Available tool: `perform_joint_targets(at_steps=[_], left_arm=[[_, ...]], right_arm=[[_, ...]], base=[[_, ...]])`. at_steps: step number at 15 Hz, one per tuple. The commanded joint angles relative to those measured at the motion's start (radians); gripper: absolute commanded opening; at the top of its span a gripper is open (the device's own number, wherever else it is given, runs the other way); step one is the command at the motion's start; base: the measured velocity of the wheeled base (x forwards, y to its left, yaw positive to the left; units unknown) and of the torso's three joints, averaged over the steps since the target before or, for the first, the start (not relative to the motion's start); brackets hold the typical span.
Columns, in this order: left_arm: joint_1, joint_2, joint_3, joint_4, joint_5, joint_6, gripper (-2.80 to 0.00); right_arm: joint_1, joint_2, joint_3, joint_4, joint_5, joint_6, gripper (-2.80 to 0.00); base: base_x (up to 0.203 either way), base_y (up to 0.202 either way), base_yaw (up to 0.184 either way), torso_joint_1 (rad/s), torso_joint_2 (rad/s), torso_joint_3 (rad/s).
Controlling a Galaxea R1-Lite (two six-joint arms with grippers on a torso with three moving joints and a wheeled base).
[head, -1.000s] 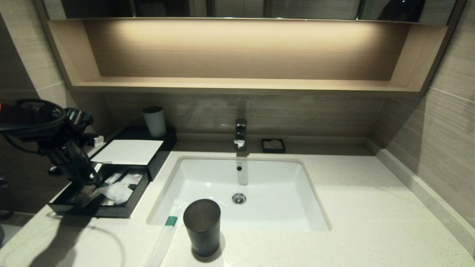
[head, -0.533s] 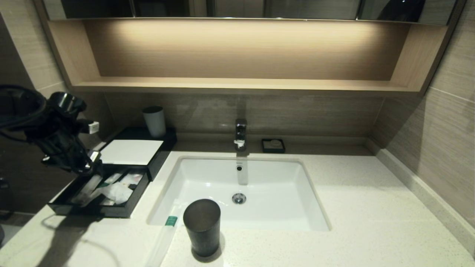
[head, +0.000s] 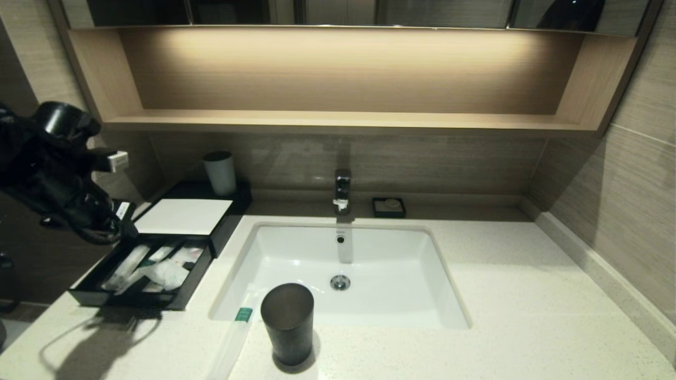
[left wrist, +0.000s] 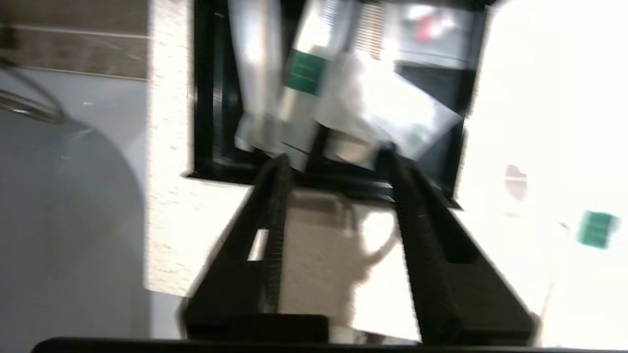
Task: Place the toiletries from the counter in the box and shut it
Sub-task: Pick up the bathroom toiletry
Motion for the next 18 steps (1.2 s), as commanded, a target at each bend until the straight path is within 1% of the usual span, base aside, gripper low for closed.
perform_joint_targets(at_steps=[1,3,5,6,8,10,13,16,18], left_arm=[[-0.029,-0.145,0.082,0.008,-0.074,-0.027,-2.80],[-0.052,-0.245,0.177,0.028,-0.185,-0.045,-2.80],[-0.085,-0.337,0.314,0.044,-0.318,-0.051,-2.80],[-0.104,-0.372,0.381,0.047,-0.367,-0.052,-2.80],[-0.143,-0.414,0.487,0.050,-0.432,-0.055,-2.80],[-0.179,-0.419,0.548,0.050,-0.450,-0.067,-2.80],[-0.239,-0.420,0.579,0.045,-0.451,-0.096,-2.80],[-0.337,-0.427,0.599,0.043,-0.445,-0.182,-2.80],[-0.384,-0.443,0.643,0.040,-0.439,-0.199,-2.80]], right_arm=[[0.000,0.002,0.000,0.001,0.000,0.001,-2.80],[0.000,0.002,0.000,-0.001,0.000,0.001,-2.80],[0.000,0.002,0.000,-0.001,0.000,0.001,-2.80],[0.000,0.002,0.000,0.000,0.000,0.001,-2.80],[0.000,0.002,0.000,-0.001,0.000,0.001,-2.80],[0.000,0.002,0.000,-0.001,0.000,0.001,-2.80],[0.000,0.002,0.000,-0.001,0.000,0.001,-2.80],[0.000,0.002,0.000,0.001,0.000,0.001,-2.80],[0.000,0.002,0.000,-0.001,0.000,0.001,-2.80]], base=[[0.000,0.000,0.000,0.000,0.00,0.000],[0.000,0.000,0.000,0.000,0.00,0.000],[0.000,0.000,0.000,0.000,0.00,0.000],[0.000,0.000,0.000,0.000,0.00,0.000],[0.000,0.000,0.000,0.000,0.00,0.000],[0.000,0.000,0.000,0.000,0.00,0.000],[0.000,0.000,0.000,0.000,0.00,0.000],[0.000,0.000,0.000,0.000,0.00,0.000],[0.000,0.000,0.000,0.000,0.00,0.000]])
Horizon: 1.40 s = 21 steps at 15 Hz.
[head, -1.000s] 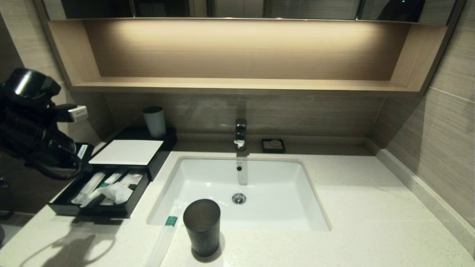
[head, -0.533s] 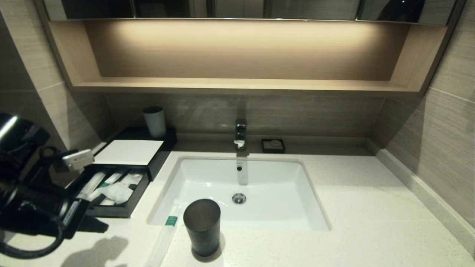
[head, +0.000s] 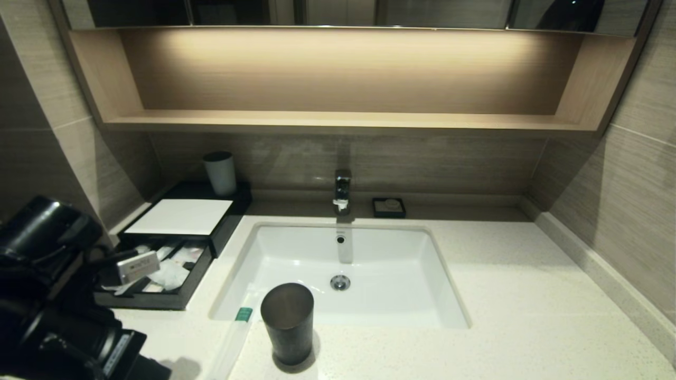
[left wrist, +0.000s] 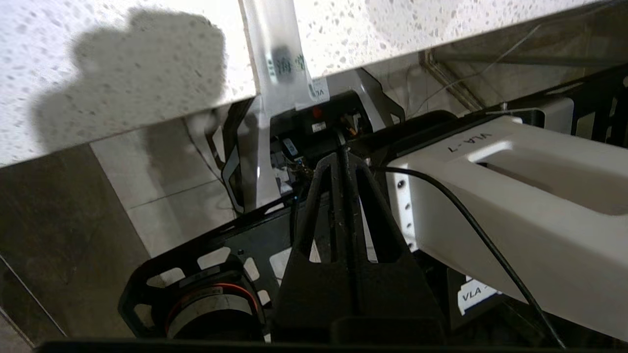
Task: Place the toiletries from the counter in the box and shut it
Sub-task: Pick up the bathroom toiletry
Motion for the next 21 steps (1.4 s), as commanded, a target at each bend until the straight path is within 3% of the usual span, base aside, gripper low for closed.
perform_joint_targets(at_steps=[1,9,11,15,21], left_arm=[[-0.056,-0.023,0.050,-0.001,-0.001,-0.004,-2.80],[-0.133,-0.121,0.171,-0.007,0.000,-0.009,-2.80],[-0.133,-0.102,0.167,-0.023,0.024,-0.043,-2.80],[-0.133,0.041,0.040,-0.050,0.083,-0.141,-2.80],[-0.134,0.297,-0.261,0.048,0.098,-0.202,-2.80]], right_arm=[[0.000,0.002,0.000,0.000,0.000,0.000,-2.80],[0.000,0.002,0.000,0.000,0.000,0.000,-2.80],[0.000,0.002,0.000,0.000,0.000,0.000,-2.80],[0.000,0.002,0.000,0.000,0.000,0.000,-2.80],[0.000,0.002,0.000,0.000,0.000,0.000,-2.80]], base=[[0.000,0.000,0.000,0.000,0.00,0.000],[0.000,0.000,0.000,0.000,0.00,0.000],[0.000,0.000,0.000,0.000,0.00,0.000],[0.000,0.000,0.000,0.000,0.00,0.000],[0.000,0.000,0.000,0.000,0.00,0.000]])
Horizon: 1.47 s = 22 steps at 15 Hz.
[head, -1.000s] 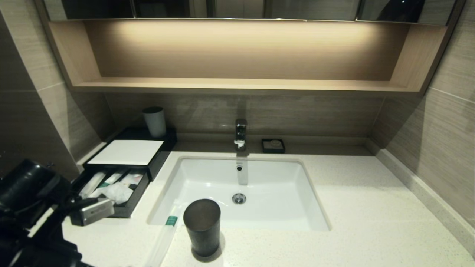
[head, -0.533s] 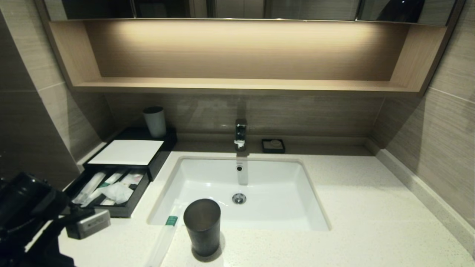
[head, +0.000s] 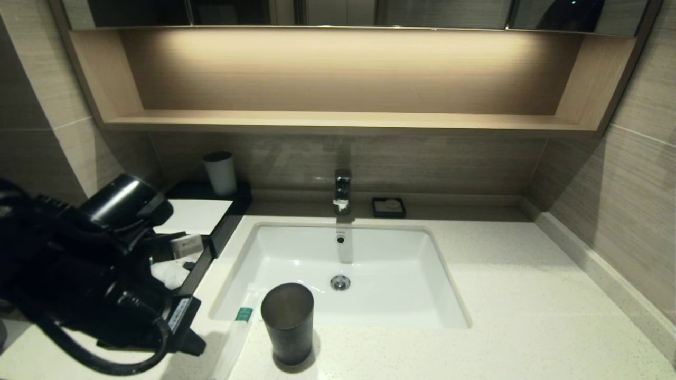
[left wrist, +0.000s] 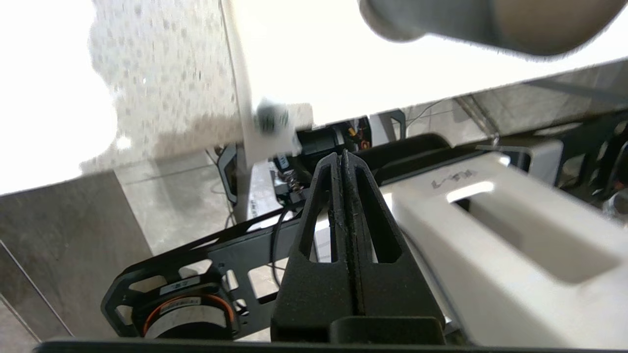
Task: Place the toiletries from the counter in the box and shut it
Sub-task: Pick up the bathroom toiletry
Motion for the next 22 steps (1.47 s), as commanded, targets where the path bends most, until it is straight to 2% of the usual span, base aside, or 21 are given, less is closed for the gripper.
perform_joint_targets(at_steps=[1,5,9,12,16,22], left_arm=[[0.000,0.143,-0.099,0.020,0.017,-0.019,-2.80],[-0.001,0.263,-0.189,0.024,0.105,-0.025,-2.80],[0.000,0.336,-0.257,0.024,0.144,-0.046,-2.80],[0.001,0.380,-0.280,0.023,0.154,-0.056,-2.80],[0.005,0.411,-0.308,0.023,0.165,-0.102,-2.80],[0.005,0.444,-0.311,0.014,0.165,-0.102,-2.80]], right_arm=[[0.000,0.002,0.000,-0.001,0.000,0.000,-2.80],[0.000,0.002,0.000,-0.001,0.000,0.000,-2.80],[0.000,0.002,0.000,-0.001,0.000,0.000,-2.80],[0.000,0.002,-0.001,-0.001,0.000,0.000,-2.80],[0.000,0.002,0.000,-0.001,0.000,0.000,-2.80],[0.000,0.002,0.000,-0.001,0.000,0.000,-2.80]], base=[[0.000,0.000,0.000,0.000,0.00,0.000],[0.000,0.000,0.000,0.000,0.00,0.000],[0.000,0.000,0.000,0.000,0.00,0.000],[0.000,0.000,0.000,0.000,0.00,0.000],[0.000,0.000,0.000,0.000,0.00,0.000],[0.000,0.000,0.000,0.000,0.00,0.000]])
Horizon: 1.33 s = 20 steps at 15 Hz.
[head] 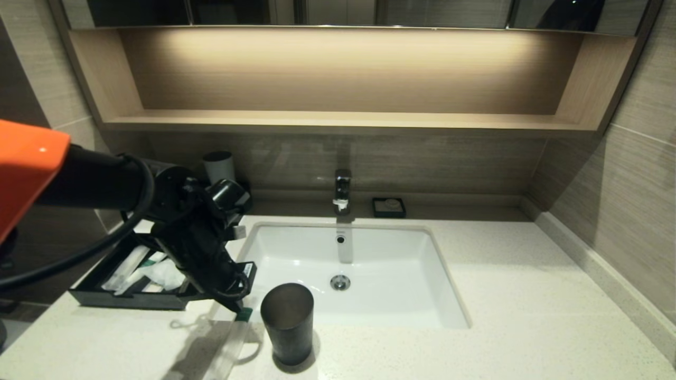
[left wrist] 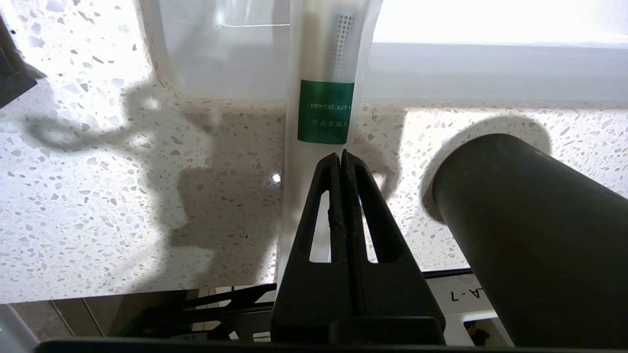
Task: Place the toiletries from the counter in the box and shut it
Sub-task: Pick up the bathroom toiletry
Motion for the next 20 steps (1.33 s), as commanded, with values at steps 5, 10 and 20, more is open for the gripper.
perform_joint_targets(at_steps=[5,10,20], left_arm=[[0.000,0.026,-0.032,0.015,0.000,-0.001,-2.80],[-0.002,0.048,-0.033,0.015,0.000,-0.001,-2.80],[-0.002,0.078,-0.036,0.011,0.030,0.002,-2.80]], right_arm=[[0.000,0.002,-0.001,0.000,0.000,0.000,-2.80],[0.000,0.002,0.000,0.000,0.000,0.000,-2.80],[0.000,0.002,-0.001,0.000,0.000,0.000,-2.80]], base=[[0.000,0.000,0.000,0.000,0.00,0.000],[0.000,0.000,0.000,0.000,0.00,0.000],[0.000,0.000,0.000,0.000,0.00,0.000]])
